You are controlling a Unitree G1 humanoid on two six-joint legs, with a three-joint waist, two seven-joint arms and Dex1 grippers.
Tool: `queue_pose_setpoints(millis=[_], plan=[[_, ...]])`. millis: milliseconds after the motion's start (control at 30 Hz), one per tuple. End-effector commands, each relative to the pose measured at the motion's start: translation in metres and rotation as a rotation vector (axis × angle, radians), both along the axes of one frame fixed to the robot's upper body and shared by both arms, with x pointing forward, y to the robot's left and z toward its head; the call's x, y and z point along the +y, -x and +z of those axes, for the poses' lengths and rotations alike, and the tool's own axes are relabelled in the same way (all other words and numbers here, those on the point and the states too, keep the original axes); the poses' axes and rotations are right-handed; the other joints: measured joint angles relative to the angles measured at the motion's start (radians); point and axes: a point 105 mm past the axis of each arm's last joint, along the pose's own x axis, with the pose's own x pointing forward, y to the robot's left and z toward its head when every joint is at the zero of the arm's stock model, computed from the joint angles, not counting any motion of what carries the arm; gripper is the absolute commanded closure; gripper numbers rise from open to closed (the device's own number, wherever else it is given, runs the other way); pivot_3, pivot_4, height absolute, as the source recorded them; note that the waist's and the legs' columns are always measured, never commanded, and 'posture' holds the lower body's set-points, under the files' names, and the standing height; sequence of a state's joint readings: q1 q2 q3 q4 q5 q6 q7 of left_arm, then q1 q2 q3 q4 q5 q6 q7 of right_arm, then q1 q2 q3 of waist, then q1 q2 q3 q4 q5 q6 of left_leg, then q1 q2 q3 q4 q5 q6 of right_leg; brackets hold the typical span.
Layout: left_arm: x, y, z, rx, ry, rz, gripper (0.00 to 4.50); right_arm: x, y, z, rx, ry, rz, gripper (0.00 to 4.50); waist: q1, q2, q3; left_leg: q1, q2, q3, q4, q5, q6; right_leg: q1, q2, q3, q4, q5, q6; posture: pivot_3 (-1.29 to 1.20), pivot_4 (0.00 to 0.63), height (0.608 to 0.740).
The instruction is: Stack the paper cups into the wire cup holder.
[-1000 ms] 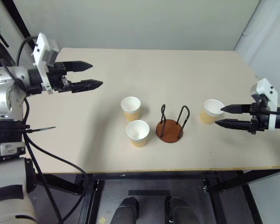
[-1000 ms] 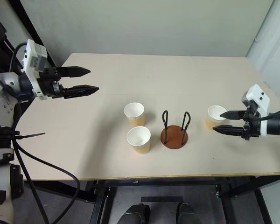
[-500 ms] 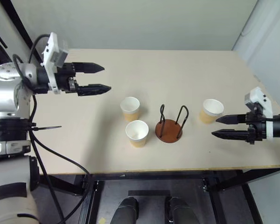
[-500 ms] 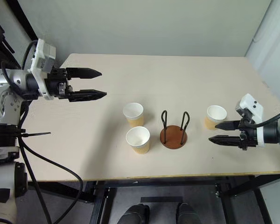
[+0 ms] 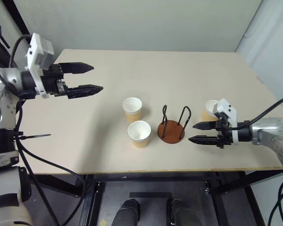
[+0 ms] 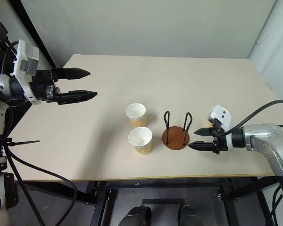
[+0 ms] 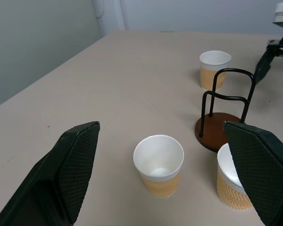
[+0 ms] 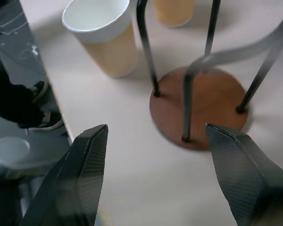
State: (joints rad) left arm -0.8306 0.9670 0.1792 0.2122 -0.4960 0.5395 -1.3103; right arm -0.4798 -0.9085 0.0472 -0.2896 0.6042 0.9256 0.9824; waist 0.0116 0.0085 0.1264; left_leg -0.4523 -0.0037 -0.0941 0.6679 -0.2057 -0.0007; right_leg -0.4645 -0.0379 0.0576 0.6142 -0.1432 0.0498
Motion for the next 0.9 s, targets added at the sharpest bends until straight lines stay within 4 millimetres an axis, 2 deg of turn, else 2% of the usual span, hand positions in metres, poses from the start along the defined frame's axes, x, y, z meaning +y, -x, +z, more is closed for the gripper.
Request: queue_pose_setpoints(millis=[33,233,500,600,833,867,900], plan=[[0.002,0.008,0.016,-0.060,-0.008,0.008,0.00,-0.001,-0.009,0.007,-0.059,0.013,-0.012,1.13,0.000,0.000,0.000,0.000,0.000,0.000,0.000,0.000,0.000,0.000,0.000,0.000,0.000,0.000,0.000,0.00,0.150,0.740],[0.006,0.008,0.017,-0.062,-0.015,0.028,0.00,0.002,-0.014,0.008,-0.069,0.001,-0.013,1.13,-0.002,0.000,0.000,0.000,0.000,0.000,-0.001,0.000,0.000,-0.001,0.000,0.000,0.000,0.000,0.000,0.00,0.150,0.740],[0.005,0.005,0.015,-0.057,-0.016,0.031,0.00,0.019,-0.020,0.004,-0.068,-0.038,-0.015,1.13,-0.003,0.000,0.000,0.000,0.000,0.000,-0.001,0.000,-0.001,-0.001,0.000,0.000,0.000,0.000,-0.001,0.00,0.150,0.740],[0.004,0.004,0.015,-0.055,-0.014,0.026,0.00,0.026,-0.023,-0.002,-0.064,-0.041,-0.037,1.70,-0.003,0.000,0.000,-0.001,0.000,0.000,-0.001,0.000,-0.001,-0.002,0.000,0.000,0.000,0.000,-0.001,0.00,0.150,0.740],[0.003,0.003,0.014,-0.054,-0.015,0.022,0.00,0.029,-0.026,-0.011,-0.065,-0.034,-0.075,4.22,-0.003,0.000,0.000,-0.001,0.000,0.000,-0.001,-0.001,-0.001,-0.002,0.000,0.000,0.000,0.000,-0.001,0.00,0.150,0.740],[0.003,0.003,0.015,-0.054,-0.015,0.022,0.00,0.029,-0.027,-0.010,-0.068,-0.036,-0.079,4.45,-0.003,-0.001,-0.001,-0.001,0.000,0.000,-0.001,-0.001,-0.001,-0.002,0.000,0.000,0.000,0.000,-0.001,0.00,0.150,0.740],[0.003,0.003,0.015,-0.054,-0.015,0.022,0.00,0.029,-0.028,-0.010,-0.073,-0.038,-0.084,4.45,-0.003,-0.002,-0.001,0.000,0.000,0.000,-0.001,-0.001,-0.001,-0.002,0.000,0.000,0.000,0.000,-0.001,0.00,0.150,0.740]])
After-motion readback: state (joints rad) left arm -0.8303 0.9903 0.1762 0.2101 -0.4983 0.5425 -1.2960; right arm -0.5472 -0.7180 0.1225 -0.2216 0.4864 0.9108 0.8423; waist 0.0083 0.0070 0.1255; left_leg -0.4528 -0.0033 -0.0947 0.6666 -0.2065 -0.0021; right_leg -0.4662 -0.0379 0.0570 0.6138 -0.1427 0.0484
